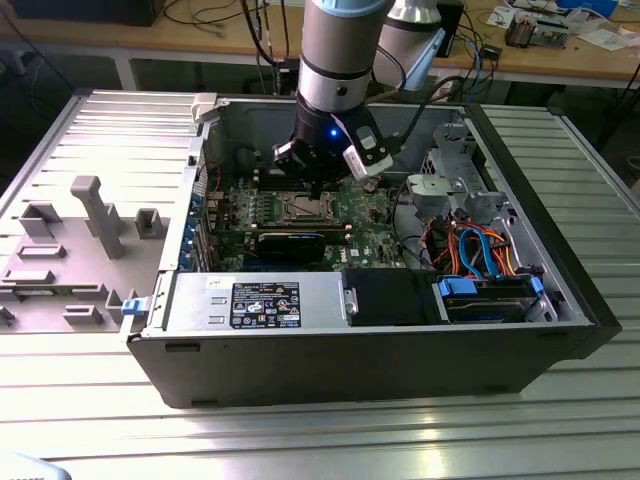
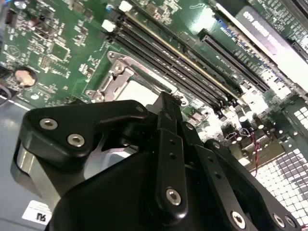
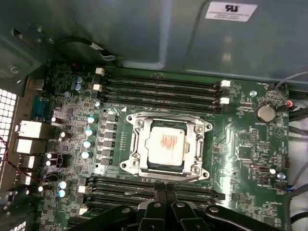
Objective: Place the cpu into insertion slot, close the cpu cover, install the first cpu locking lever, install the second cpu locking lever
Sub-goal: 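Install the second cpu locking lever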
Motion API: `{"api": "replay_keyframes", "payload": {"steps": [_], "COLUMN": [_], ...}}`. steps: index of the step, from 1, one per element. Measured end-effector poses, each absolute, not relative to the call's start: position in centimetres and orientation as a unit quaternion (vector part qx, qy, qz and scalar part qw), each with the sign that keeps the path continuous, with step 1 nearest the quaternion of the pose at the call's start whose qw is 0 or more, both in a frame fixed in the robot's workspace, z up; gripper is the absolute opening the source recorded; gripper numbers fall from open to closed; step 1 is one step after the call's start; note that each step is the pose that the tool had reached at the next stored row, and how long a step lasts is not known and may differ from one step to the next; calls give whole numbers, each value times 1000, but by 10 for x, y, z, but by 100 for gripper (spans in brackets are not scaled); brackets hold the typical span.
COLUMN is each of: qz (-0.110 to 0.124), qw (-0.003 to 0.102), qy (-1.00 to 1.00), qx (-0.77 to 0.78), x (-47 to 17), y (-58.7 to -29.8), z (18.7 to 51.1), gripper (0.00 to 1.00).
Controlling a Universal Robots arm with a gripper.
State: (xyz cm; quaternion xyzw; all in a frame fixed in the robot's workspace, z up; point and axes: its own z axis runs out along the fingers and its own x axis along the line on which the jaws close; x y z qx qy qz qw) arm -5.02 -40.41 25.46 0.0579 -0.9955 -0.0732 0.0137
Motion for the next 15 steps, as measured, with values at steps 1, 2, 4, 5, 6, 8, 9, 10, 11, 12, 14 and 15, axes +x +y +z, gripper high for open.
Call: {"api": "replay_keyframes", "payload": {"steps": [1,2,4,5,6,8,9,10,11,12,14,15], "qz": [-73,-73,-74,-74,-73,-74,-74,-74,-74,-74,-73,-73], "qw": [14,14,14,14,14,14,14,14,14,14,14,14], "qy": [-996,-996,-996,-996,-996,-996,-996,-996,-996,-996,-996,-996], "qx": [58,58,58,58,58,58,58,58,58,58,58,58], "x": [-62,-62,-63,-63,-63,-64,-64,-64,-65,-65,-66,-66], "y": [-409,-409,-409,-409,-409,-409,-409,-409,-409,-409,-409,-409], "z": [246,243,242,242,241,240,240,239,239,239,238,238], "gripper": [11,11,11,11,11,11,11,11,11,11,11,11]}}
